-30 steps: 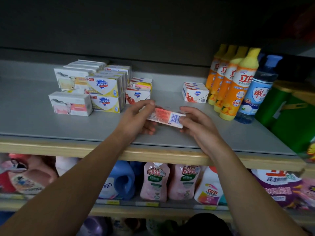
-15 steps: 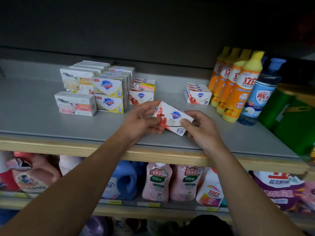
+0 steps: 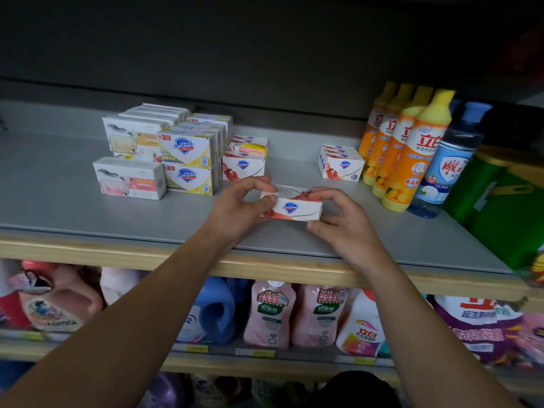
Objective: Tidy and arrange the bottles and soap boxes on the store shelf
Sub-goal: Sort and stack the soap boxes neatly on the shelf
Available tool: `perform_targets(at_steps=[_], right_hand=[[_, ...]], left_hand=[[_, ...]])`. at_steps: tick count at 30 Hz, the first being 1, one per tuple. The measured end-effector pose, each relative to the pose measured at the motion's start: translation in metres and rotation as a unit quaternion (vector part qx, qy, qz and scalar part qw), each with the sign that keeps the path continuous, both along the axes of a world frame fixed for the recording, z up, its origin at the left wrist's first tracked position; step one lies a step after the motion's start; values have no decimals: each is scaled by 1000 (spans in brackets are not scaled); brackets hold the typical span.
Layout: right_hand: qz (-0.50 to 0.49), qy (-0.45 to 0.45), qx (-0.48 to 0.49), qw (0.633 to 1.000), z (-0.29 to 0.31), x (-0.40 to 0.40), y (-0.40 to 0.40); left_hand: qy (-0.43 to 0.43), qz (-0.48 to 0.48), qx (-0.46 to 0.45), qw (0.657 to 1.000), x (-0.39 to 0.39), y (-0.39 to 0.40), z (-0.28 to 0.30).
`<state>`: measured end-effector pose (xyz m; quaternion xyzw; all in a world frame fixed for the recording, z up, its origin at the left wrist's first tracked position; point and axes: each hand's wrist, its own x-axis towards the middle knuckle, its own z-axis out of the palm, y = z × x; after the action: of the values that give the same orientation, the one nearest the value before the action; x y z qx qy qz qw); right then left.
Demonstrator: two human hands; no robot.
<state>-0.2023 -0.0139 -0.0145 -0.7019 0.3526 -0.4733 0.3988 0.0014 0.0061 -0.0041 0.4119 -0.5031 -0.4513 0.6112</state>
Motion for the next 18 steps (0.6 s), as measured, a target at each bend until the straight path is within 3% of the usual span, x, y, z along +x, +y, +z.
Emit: perform_targets(at_steps=[7, 14, 18], right_hand=[[-56, 50, -47, 996, -2, 1, -2], [-113, 88, -14, 990, -4, 0, -7], [-126, 131, 6, 983, 1, 1, -6]], left_hand=[[-9, -12, -6, 1000, -2, 3, 1], [-239, 91, -1, 967, -3, 2, 1], [-260, 103, 8, 960, -4, 1, 3]])
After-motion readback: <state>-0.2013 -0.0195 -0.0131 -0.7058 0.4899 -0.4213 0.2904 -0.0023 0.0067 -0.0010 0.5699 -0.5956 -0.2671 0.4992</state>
